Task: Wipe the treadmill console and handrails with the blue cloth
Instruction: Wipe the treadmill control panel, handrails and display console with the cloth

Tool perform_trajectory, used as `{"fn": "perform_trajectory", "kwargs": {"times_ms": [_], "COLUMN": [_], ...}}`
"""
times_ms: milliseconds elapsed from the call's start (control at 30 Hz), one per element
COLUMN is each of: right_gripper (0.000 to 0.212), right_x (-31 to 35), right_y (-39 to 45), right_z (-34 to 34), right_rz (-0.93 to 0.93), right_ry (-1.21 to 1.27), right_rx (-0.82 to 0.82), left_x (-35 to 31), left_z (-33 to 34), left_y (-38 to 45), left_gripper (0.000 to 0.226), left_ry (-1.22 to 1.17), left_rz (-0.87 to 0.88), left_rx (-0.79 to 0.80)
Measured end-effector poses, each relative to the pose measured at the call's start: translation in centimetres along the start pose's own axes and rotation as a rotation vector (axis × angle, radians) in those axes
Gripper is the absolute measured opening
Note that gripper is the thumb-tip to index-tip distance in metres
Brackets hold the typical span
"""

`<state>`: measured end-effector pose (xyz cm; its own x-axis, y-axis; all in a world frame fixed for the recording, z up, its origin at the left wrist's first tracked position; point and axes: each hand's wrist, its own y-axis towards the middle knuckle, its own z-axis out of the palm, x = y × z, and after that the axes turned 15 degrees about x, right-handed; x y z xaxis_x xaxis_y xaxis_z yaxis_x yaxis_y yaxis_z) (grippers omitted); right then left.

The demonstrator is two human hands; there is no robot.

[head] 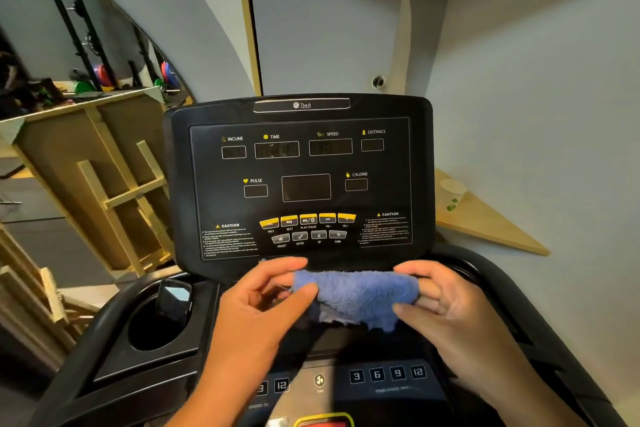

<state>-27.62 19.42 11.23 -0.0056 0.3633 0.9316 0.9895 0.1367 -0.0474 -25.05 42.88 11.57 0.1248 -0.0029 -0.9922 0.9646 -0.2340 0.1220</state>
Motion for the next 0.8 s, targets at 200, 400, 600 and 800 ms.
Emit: {"fn": "perform_trajectory", "kwargs": {"times_ms": [200,400,600,800], "right_gripper": [0.015,0.01,0.08,0.097], "right_x": [0.7,3.6,4.3,0.1], "right_y": [0.1,-0.9,2.8,2.4], "right_z": [-0.5,-3.1,-2.9,4.2], "right_rz": [-0.175,-0.108,-0.207,0.021], "right_ry": [-0.159,-0.098,1.082,1.518], "right_rx": [-0.146,0.3,0.36,0.622], "left_x": [-1.5,-3.3,-8.0,-2.1], "left_z": [-0.8,-0.8,0.8,0.0], "left_y": [-0.6,-1.0,3.0,4.6], "left_gripper": [0.022,0.019,0.016,0.025], "left_ry": [0.152,0.249,0.04,0.282], "left_rz": [0.236,0.29,0.226,-0.013], "left_rx": [0.052,0.02,0.066,0.113]}}
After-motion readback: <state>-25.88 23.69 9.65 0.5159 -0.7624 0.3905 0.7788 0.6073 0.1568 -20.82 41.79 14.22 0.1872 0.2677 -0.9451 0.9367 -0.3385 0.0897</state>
